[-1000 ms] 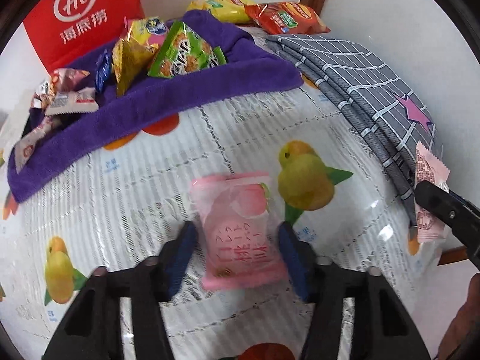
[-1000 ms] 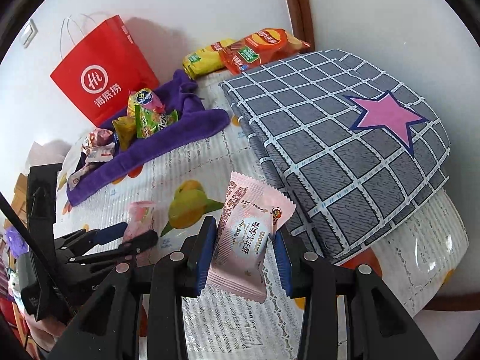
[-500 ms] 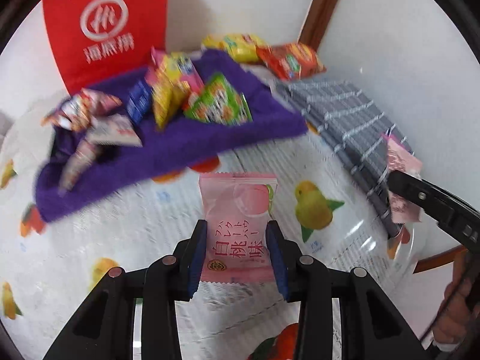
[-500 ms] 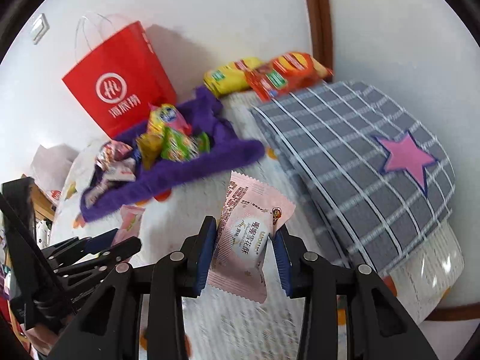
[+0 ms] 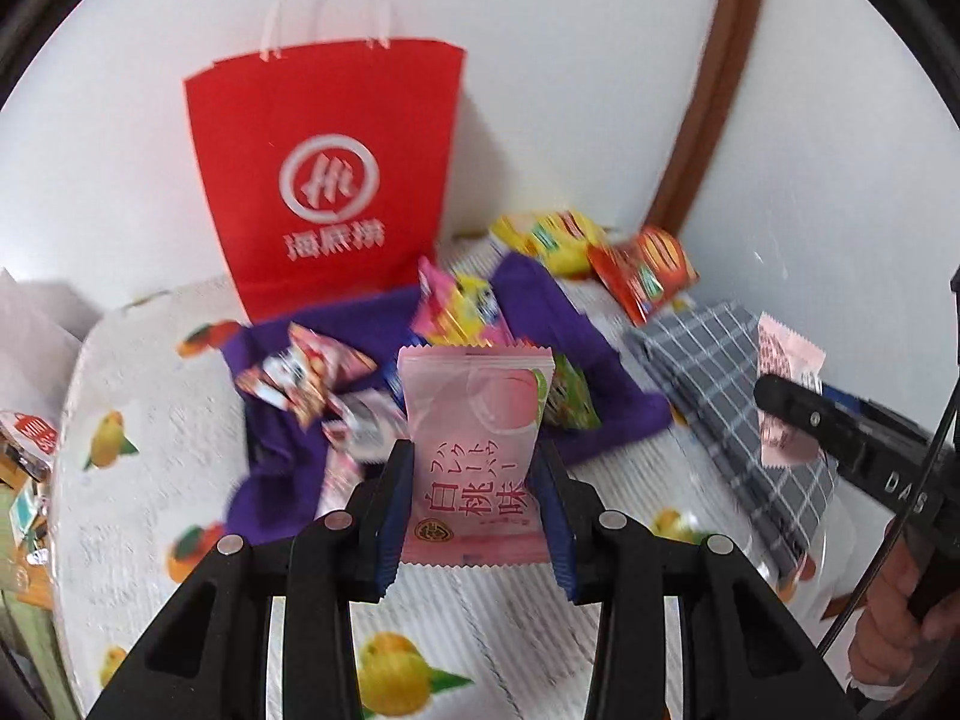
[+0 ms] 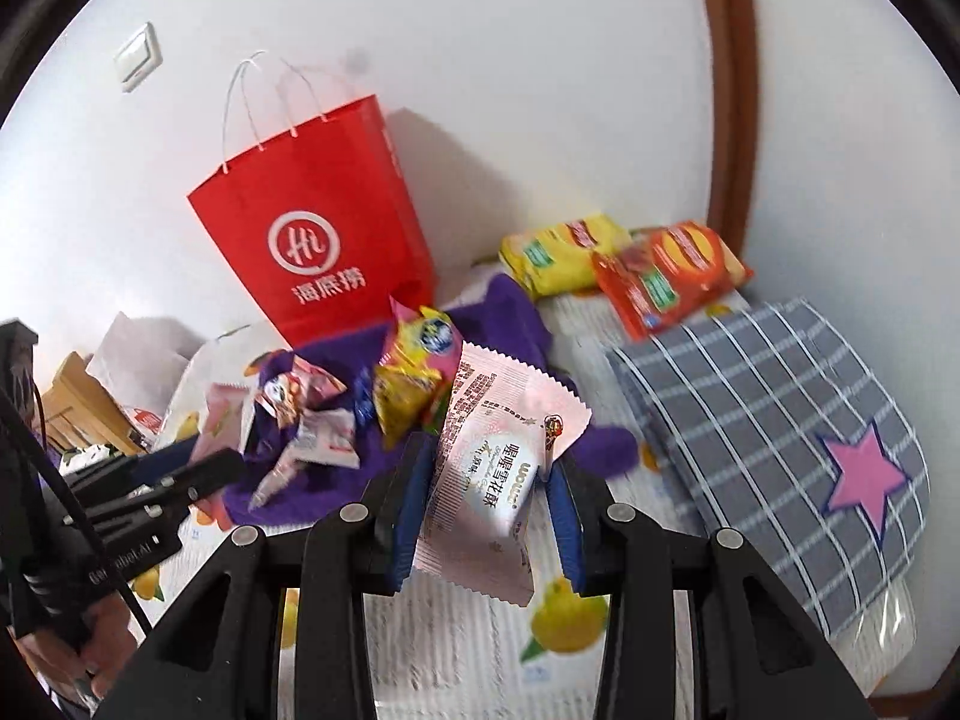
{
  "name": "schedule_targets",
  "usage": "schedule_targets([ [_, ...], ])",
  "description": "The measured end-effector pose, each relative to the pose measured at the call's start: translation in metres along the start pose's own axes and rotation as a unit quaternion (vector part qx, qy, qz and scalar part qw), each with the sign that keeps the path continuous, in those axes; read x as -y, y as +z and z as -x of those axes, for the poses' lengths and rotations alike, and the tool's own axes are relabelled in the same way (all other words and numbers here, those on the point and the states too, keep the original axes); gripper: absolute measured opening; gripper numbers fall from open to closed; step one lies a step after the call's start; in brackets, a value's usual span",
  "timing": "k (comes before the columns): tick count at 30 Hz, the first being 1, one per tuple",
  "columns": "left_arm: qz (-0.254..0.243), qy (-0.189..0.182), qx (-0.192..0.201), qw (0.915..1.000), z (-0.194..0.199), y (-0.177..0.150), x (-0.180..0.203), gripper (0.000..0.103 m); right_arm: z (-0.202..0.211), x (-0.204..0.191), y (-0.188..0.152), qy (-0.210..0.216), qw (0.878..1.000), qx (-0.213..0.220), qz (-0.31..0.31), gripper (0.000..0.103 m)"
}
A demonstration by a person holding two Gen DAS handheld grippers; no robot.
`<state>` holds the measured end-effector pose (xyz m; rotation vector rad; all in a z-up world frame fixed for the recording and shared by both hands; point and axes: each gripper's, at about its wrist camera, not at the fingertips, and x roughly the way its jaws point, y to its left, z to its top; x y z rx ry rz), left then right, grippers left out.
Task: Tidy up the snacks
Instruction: 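Carry the pink-white packet with the right tool while the left tool carries the peach packet over the towel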
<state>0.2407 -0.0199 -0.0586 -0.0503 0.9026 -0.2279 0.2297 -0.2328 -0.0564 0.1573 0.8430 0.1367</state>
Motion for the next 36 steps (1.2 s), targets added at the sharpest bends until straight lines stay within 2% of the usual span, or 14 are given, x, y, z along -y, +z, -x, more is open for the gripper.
schedule_targets([
  [6,0.024,-0.001,0.015,0.9996,-0.007,0.027,-0.023,0.037,-0.020,-0.018,0.027,0.009,1.000,0.002,0.017,0.038],
  [17,0.052,-0.013,0.012,0.9985,-0.044,0.055,-0.048,0.037,-0.068,-0.031,0.060,0.002,1.000,-0.011,0.027,0.038],
  [28,0.064,-0.015,0.008,0.9978,-0.066,0.062,-0.063,0.037,-0.104,-0.041,0.085,0.015,1.000,-0.011,0.021,0.038],
  [36,0.088,0.000,-0.003,0.9961,-0.078,0.063,-0.083,0.037,-0.133,-0.059,0.094,0.036,0.999,-0.014,0.017,0.038],
])
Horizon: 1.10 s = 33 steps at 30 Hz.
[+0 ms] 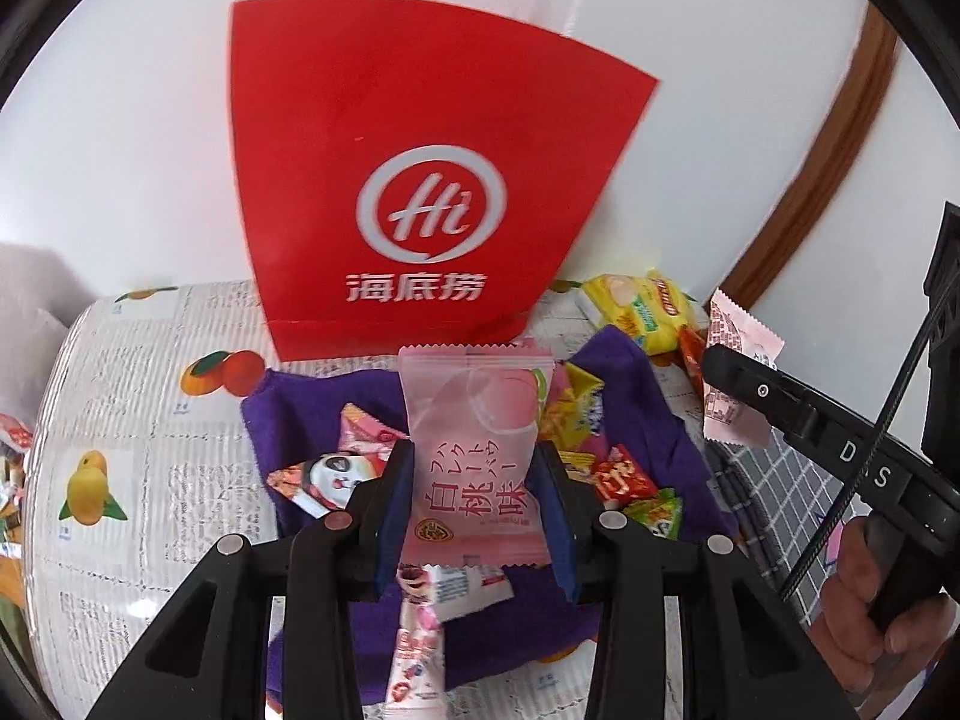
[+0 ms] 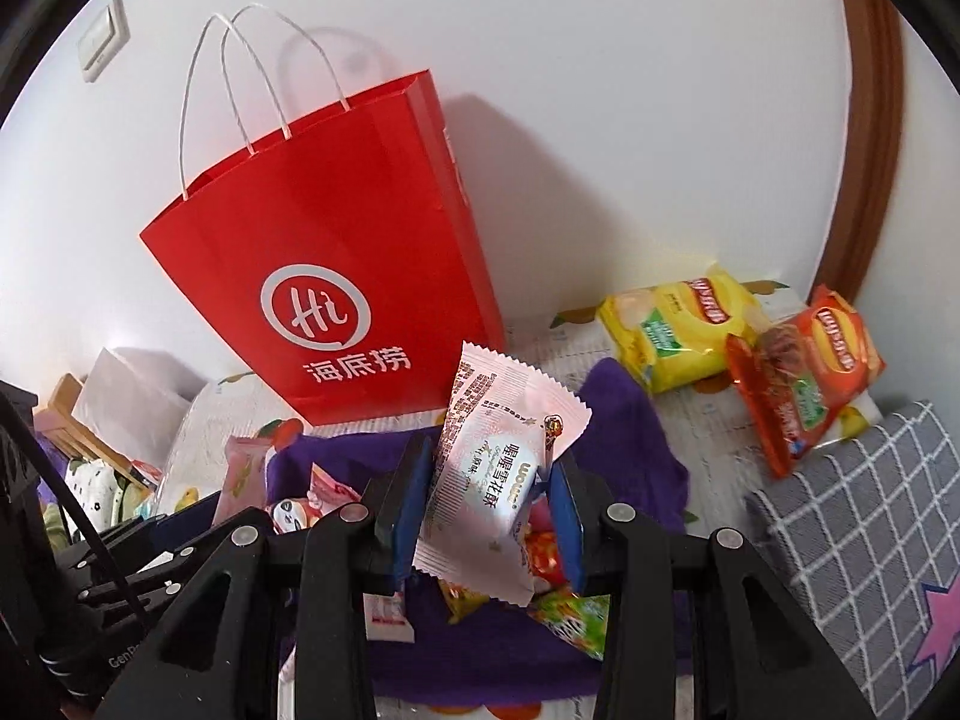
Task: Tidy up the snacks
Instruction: 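Carry the pink-white packet with the right tool while the left tool carries the peach packet over the towel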
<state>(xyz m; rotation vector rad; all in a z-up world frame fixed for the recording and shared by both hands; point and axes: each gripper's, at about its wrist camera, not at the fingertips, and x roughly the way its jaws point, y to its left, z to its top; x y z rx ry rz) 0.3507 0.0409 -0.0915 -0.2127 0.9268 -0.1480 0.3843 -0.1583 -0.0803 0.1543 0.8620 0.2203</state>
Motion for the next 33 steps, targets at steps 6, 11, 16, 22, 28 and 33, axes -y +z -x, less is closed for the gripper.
schedule_targets([
  [6,0.010,0.002,0.000,0.9999,0.000,0.002,-0.008,0.037,-0.013,-0.009,-0.003,-0.006,1.000,-0.011,0.028,0.038],
  [11,0.010,0.001,-0.002,1.0000,0.000,0.002,-0.008,0.037,-0.019,-0.005,-0.004,-0.008,0.999,-0.018,0.026,0.038],
  [16,0.007,0.001,-0.004,1.0000,-0.002,0.001,-0.006,0.037,-0.024,0.000,-0.004,-0.006,1.000,-0.024,0.019,0.038],
  [22,0.007,0.000,-0.008,0.9999,-0.005,0.001,-0.004,0.037,-0.020,0.005,-0.002,-0.006,1.000,-0.019,0.013,0.038],
  [28,0.005,0.001,-0.008,1.0000,-0.006,0.000,-0.001,0.037,-0.019,0.008,-0.002,-0.007,1.000,-0.018,0.012,0.038],
  [33,0.004,0.000,-0.008,1.0000,-0.006,-0.001,0.001,0.037,-0.017,0.010,-0.002,-0.007,1.000,-0.017,0.010,0.038],
])
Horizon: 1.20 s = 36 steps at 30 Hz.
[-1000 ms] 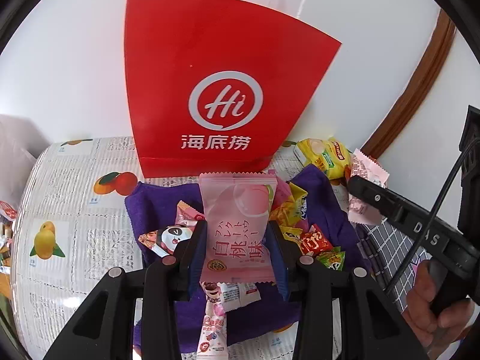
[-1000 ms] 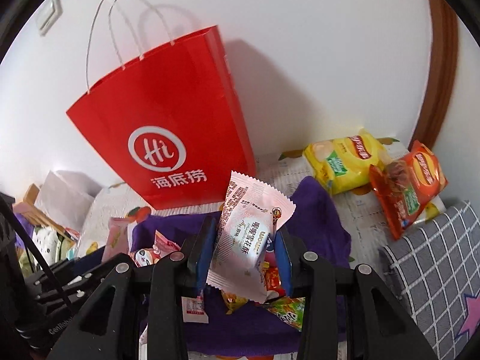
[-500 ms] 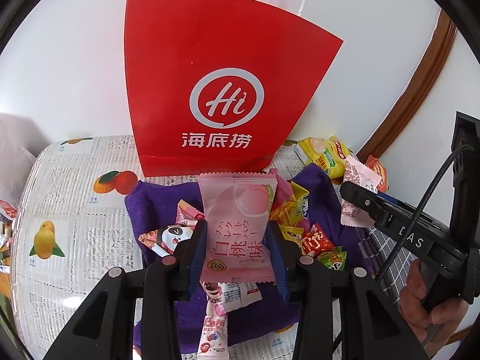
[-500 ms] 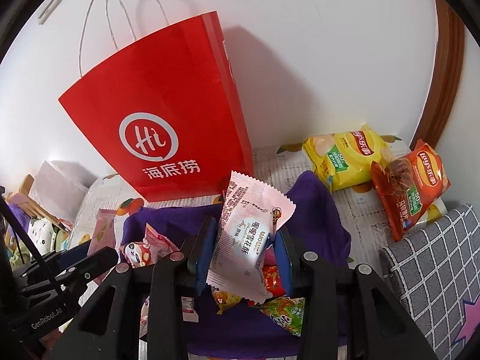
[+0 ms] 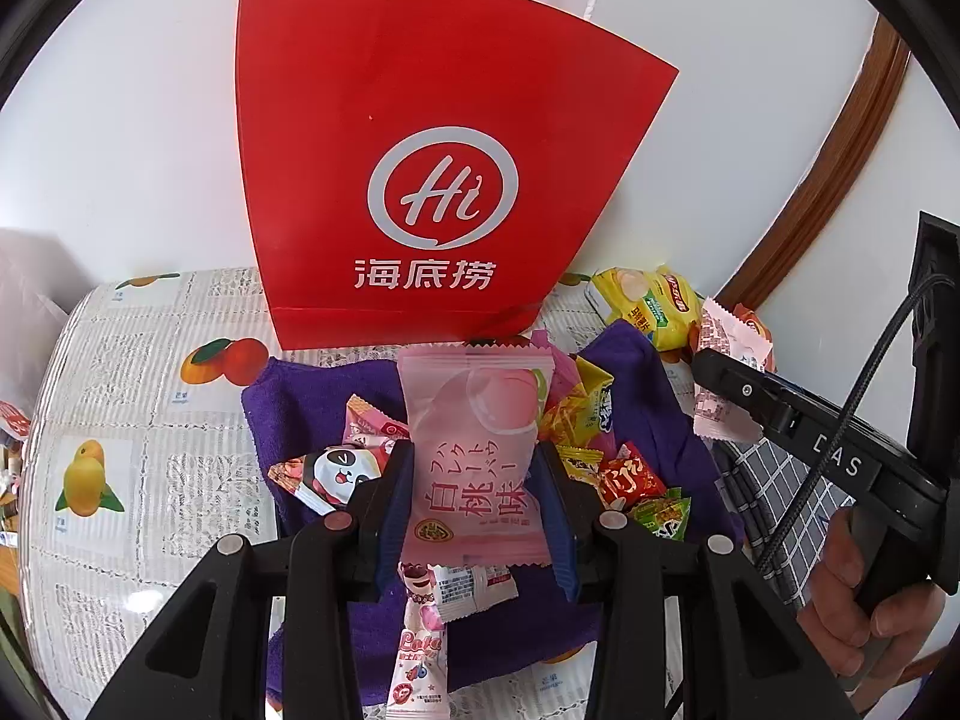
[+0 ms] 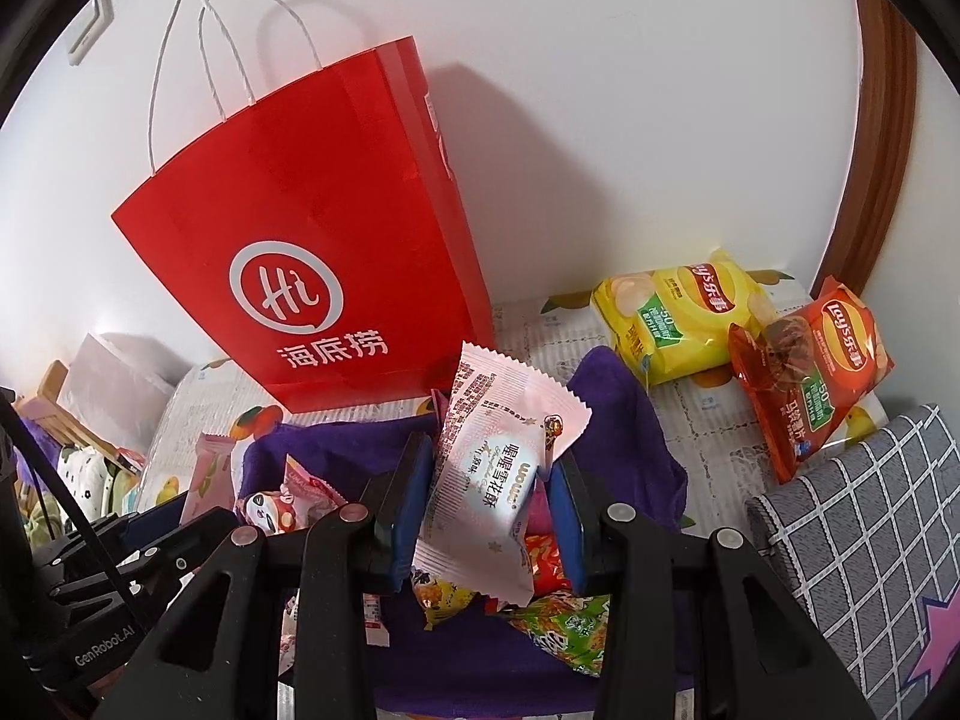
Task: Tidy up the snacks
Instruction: 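Carry the pink-white packet with the right tool while the left tool carries the peach packet over the towel, then open the right tool over the towel while the left tool releases the peach packet onto it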
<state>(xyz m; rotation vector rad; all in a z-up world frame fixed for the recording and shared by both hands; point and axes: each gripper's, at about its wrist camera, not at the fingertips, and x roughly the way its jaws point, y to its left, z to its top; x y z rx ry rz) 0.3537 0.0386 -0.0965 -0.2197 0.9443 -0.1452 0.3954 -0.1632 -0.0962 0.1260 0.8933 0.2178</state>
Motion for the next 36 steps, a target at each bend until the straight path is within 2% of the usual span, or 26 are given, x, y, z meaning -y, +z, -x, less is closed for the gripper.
schedule_targets([
  [11,0.000,-0.002,0.002,1.0000,0.000,0.001,-0.001,0.037,-0.003,0.003,-0.001,-0.005,1.000,-0.008,0.006,0.038],
  [22,0.003,-0.001,-0.016,0.9999,-0.011,-0.002,-0.003,0.037,-0.038,0.006,-0.011,-0.003,0.997,-0.074,0.020,0.038],
  [36,0.007,0.017,-0.047,0.9987,-0.031,-0.008,-0.002,0.037,-0.063,0.011,-0.017,-0.009,0.992,-0.125,0.022,0.039],
])
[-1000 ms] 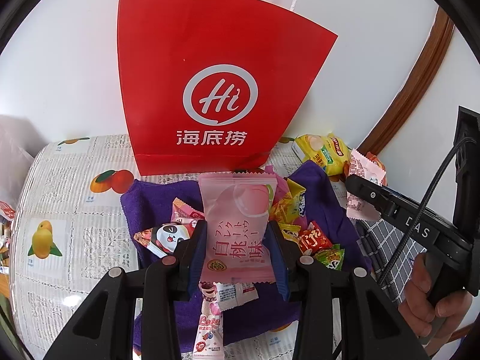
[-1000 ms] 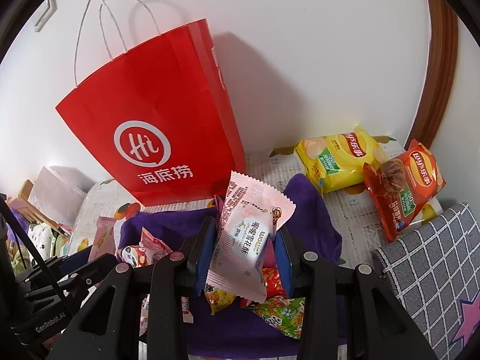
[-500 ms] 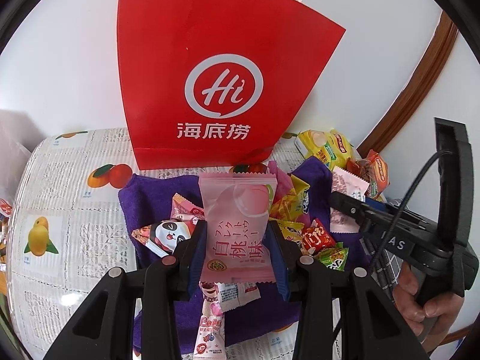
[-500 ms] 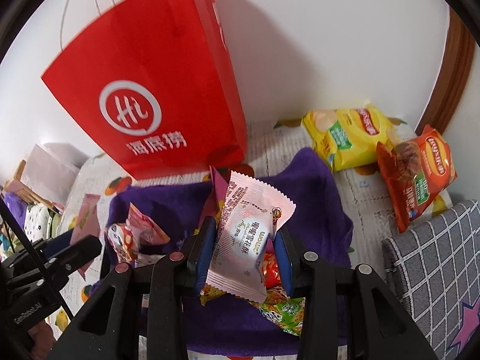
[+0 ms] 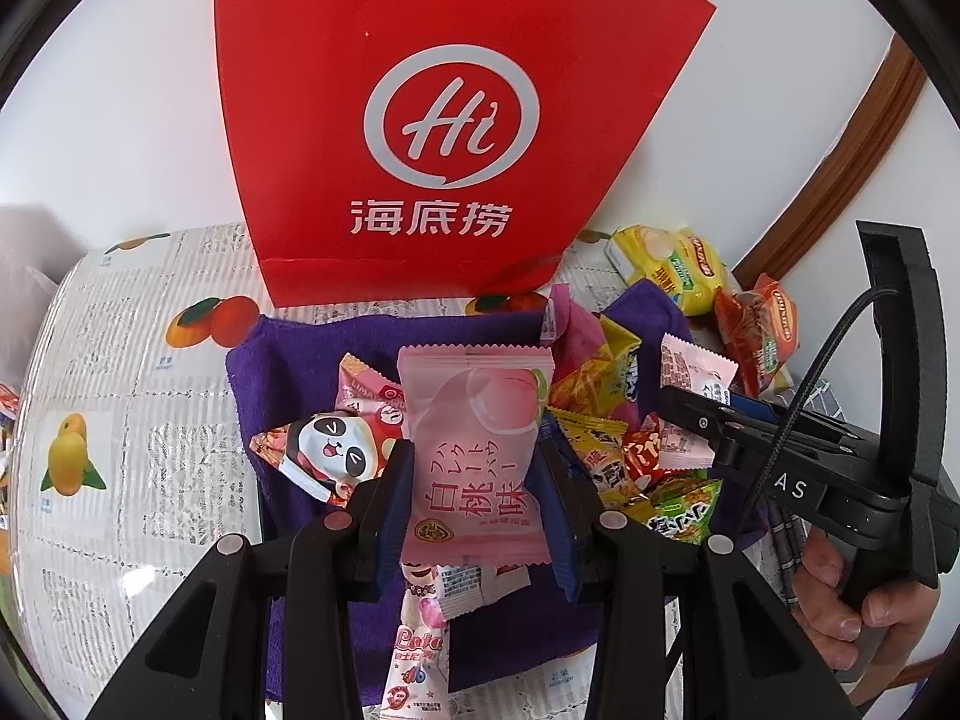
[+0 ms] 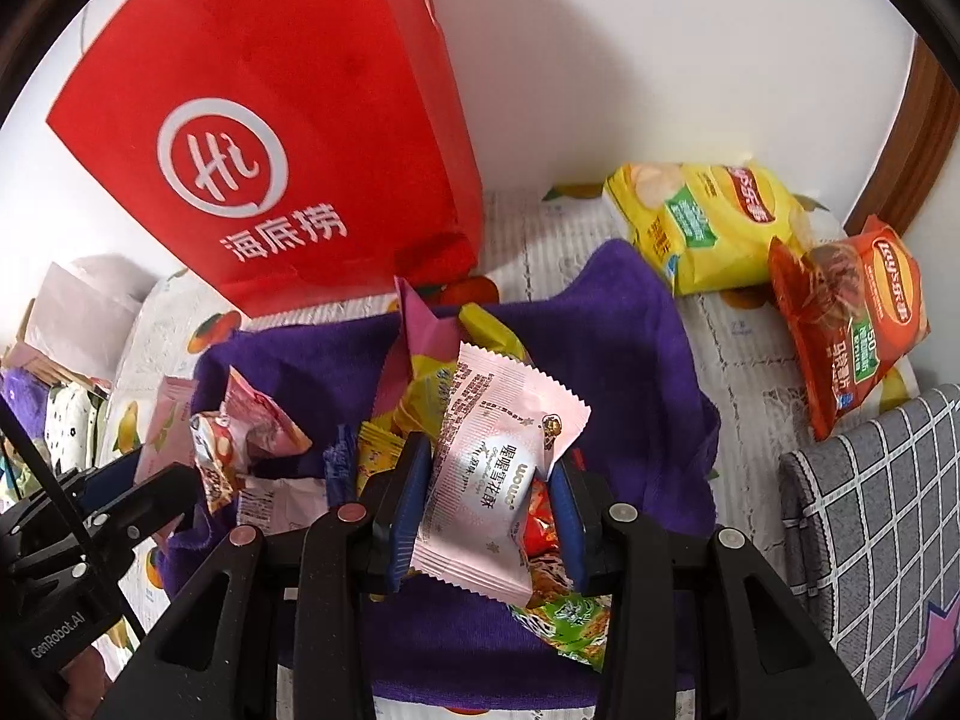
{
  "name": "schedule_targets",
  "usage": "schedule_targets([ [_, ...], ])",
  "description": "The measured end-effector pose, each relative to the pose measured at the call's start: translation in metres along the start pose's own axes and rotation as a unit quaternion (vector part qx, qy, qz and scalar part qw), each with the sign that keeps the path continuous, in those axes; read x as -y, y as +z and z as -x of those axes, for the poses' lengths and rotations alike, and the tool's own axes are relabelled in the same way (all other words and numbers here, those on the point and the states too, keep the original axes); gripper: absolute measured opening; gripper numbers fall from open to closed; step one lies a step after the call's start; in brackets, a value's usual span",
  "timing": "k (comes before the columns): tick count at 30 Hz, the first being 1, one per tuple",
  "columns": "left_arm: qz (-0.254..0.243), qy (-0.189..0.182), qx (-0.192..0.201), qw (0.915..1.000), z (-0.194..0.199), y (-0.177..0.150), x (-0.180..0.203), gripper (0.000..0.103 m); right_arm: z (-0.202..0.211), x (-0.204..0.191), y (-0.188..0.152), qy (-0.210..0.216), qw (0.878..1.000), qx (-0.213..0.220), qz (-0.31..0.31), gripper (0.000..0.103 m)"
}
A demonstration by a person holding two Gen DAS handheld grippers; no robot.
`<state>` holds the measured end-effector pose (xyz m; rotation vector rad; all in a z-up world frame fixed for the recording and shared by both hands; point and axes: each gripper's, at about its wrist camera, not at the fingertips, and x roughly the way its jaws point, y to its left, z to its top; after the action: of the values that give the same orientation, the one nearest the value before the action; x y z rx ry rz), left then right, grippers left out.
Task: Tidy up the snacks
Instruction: 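Open the right tool over the towel while the left tool releases the peach packet onto it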
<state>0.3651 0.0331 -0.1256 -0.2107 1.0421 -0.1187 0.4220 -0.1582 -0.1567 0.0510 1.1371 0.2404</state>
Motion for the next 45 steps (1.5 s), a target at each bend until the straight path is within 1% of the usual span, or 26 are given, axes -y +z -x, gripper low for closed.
schedule_targets([
  [3,-0.002,0.008,-0.003,1.0000,-0.003,-0.001,0.001,0.037,-0.004,0.003,0.000,0.002,1.000,-0.009,-0.004,0.040],
  [11,-0.011,0.015,-0.010,0.9998,-0.007,-0.002,0.002,0.037,-0.009,0.005,-0.001,-0.004,1.000,-0.014,-0.003,0.041],
  [20,-0.007,0.013,-0.019,0.9997,-0.010,-0.001,0.001,0.038,-0.012,-0.002,-0.002,-0.008,1.000,-0.016,0.014,0.041],
  [21,-0.007,0.013,-0.019,0.9997,-0.010,-0.001,0.001,0.038,-0.012,-0.002,-0.002,-0.008,1.000,-0.017,0.014,0.043],
  [22,-0.006,0.012,-0.020,0.9997,-0.010,-0.001,0.000,0.038,-0.011,-0.003,-0.002,-0.008,1.000,-0.017,0.015,0.047],
  [24,-0.006,0.010,-0.020,0.9997,-0.010,-0.001,0.000,0.038,-0.008,-0.004,-0.001,-0.010,1.000,-0.013,0.017,0.052],
  [27,-0.014,0.013,-0.019,0.9996,-0.010,-0.001,0.002,0.038,0.000,-0.006,0.000,-0.010,1.000,-0.003,0.022,0.053],
  [31,-0.014,0.010,-0.026,0.9995,-0.012,0.000,0.003,0.039,0.010,-0.010,0.002,-0.009,1.000,0.009,0.028,0.057],
  [33,-0.011,0.007,-0.031,0.9994,-0.013,0.000,0.002,0.040,0.014,-0.012,0.002,-0.010,0.999,0.014,0.030,0.057],
  [34,-0.011,0.004,-0.032,0.9994,-0.013,0.000,0.002,0.044,0.015,-0.012,0.001,-0.009,0.999,0.015,0.030,0.057],
  [35,-0.011,0.004,-0.033,0.9994,-0.013,0.001,0.002,0.049,0.016,-0.013,0.002,-0.007,0.999,0.017,0.029,0.057],
  [38,-0.013,0.008,-0.025,0.9996,-0.009,0.002,0.003,0.058,0.019,-0.013,0.002,-0.005,0.999,0.022,0.027,0.057],
  [40,-0.013,0.008,-0.020,0.9997,-0.007,0.002,0.003,0.061,0.021,-0.013,0.002,-0.005,0.999,0.024,0.026,0.057],
  [45,-0.012,0.006,-0.016,0.9998,-0.003,0.004,0.004,0.061,0.022,-0.013,0.002,-0.002,0.999,0.023,0.022,0.057],
])
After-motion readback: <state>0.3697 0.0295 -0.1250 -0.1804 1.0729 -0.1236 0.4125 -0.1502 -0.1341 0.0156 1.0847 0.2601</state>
